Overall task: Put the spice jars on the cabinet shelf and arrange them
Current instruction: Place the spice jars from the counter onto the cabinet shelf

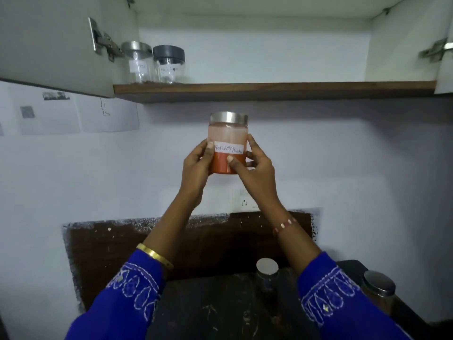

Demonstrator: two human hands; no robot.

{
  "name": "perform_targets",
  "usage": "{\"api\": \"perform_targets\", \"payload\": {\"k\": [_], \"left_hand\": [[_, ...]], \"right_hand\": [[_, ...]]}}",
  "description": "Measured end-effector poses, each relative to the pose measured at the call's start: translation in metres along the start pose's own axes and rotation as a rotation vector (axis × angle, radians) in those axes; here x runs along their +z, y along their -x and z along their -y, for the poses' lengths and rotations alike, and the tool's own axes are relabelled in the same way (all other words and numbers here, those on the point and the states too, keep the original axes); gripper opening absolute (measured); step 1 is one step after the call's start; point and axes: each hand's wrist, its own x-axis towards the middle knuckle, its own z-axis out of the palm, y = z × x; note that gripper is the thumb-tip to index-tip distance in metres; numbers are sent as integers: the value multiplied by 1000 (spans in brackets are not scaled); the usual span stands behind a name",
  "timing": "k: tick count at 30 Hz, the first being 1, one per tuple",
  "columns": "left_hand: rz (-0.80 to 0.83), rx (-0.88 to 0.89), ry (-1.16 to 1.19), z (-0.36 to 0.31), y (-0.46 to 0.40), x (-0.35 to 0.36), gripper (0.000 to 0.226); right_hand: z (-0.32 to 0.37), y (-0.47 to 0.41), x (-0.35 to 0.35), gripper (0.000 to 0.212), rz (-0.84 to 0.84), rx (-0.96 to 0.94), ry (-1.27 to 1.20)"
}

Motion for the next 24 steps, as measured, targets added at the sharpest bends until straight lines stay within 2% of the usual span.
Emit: {"api": "perform_targets", "payload": {"k": [9, 12, 16, 19, 22, 24], "left_hand": [[-63, 128, 7, -76, -93, 5, 40], [-62, 207, -94, -95, -128, 3, 35], [-38, 326, -355, -105, -173, -6, 34], [-18, 257, -470, -101, -205, -13, 38], [-36, 189, -483, -93, -227, -20, 54], [-49, 175, -509, -85, -239, -23, 54]], "right_hand": [[57, -103, 7, 66, -2, -151, -152], [71, -143, 10, 66, -8, -172, -131], [77, -193, 20, 65, 31, -156, -74], [74, -222, 28, 58, 105, -174, 73], [70, -246, 38, 51, 146, -172, 206], [69, -259, 45, 48, 166, -161, 274]]}}
